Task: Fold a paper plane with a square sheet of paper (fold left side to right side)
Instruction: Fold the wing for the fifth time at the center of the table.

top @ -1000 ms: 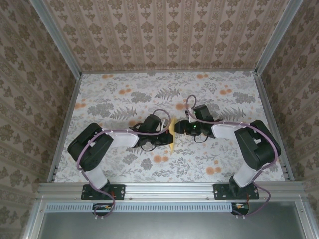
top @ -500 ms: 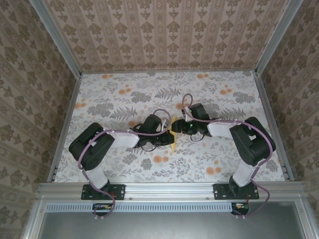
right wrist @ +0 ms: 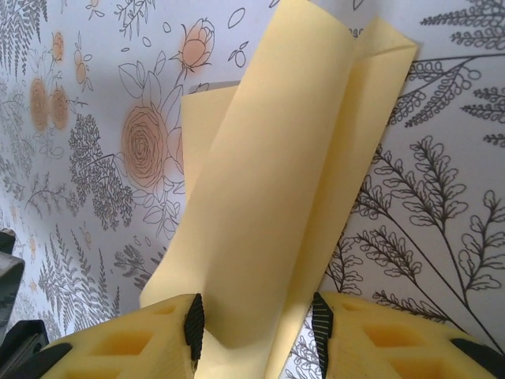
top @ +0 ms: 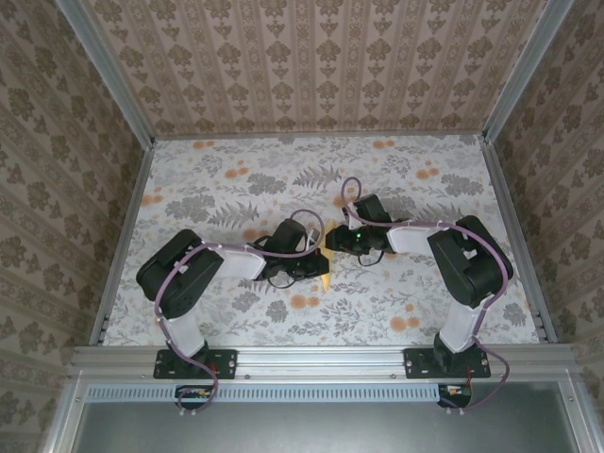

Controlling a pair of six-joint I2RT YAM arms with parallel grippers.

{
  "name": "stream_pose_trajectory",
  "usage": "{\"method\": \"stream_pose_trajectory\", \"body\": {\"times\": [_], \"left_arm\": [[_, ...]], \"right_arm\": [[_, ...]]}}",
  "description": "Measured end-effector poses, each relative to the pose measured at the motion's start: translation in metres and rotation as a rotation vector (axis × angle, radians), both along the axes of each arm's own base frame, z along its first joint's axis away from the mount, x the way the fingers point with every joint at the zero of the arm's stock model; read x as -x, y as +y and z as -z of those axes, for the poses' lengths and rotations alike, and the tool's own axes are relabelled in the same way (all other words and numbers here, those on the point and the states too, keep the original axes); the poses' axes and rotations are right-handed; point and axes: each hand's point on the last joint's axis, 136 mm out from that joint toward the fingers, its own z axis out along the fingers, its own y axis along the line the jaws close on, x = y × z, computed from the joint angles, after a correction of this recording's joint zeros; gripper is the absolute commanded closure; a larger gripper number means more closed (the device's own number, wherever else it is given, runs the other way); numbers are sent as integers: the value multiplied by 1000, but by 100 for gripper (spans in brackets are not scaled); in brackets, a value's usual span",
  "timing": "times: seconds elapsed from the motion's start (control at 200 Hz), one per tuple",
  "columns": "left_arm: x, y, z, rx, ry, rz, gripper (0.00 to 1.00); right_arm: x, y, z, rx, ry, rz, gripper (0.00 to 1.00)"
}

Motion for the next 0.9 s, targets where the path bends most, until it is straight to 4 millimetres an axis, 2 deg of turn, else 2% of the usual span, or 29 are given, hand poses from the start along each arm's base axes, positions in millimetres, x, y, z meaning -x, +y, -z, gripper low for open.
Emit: {"method": "stream_pose_trajectory", "body": {"times": [0.63, 0.9], "left_arm": [[-2, 1, 0, 4, 2, -7, 75], [-4, 11, -12, 29, -7, -23, 57]], "right_arm": [[-1, 0, 3, 27, 34, 4, 59], [-1, -1, 3, 29, 36, 5, 59]]}}
